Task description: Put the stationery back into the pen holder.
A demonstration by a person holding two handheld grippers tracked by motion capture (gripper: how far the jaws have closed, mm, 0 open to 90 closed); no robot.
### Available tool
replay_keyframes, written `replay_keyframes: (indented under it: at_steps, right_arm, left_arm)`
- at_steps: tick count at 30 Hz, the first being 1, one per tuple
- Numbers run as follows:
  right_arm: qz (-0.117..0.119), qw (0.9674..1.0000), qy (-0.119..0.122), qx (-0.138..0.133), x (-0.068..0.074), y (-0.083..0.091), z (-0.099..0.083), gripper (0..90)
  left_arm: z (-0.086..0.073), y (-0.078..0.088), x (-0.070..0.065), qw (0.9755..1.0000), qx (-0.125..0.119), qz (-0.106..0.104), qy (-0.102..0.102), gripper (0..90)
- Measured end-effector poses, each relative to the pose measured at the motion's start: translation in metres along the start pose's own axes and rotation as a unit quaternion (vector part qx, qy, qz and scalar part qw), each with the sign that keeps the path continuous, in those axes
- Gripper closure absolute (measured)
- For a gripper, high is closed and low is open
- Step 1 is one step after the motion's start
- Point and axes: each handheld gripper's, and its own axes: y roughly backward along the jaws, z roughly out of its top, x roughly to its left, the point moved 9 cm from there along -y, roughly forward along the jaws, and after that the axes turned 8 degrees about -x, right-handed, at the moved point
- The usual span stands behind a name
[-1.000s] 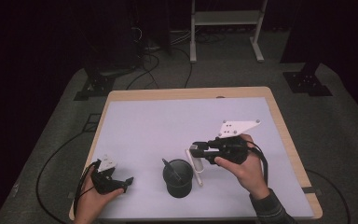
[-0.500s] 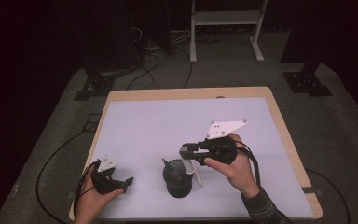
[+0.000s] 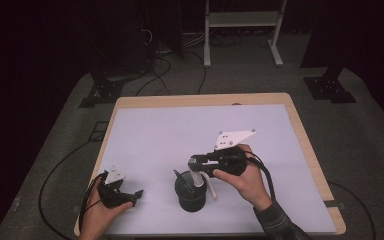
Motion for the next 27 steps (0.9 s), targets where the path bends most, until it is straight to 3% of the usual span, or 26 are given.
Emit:
replay_keyframes:
  at_steps: [27]
  right_arm:
    - [-0.003, 0.9992, 0.005, 0.04, -0.007, -0.013, -0.027, 70.3]
  left_arm:
    - [0.0, 0.0, 0.0, 1.0, 0.0, 0.0, 0.0, 1.4]
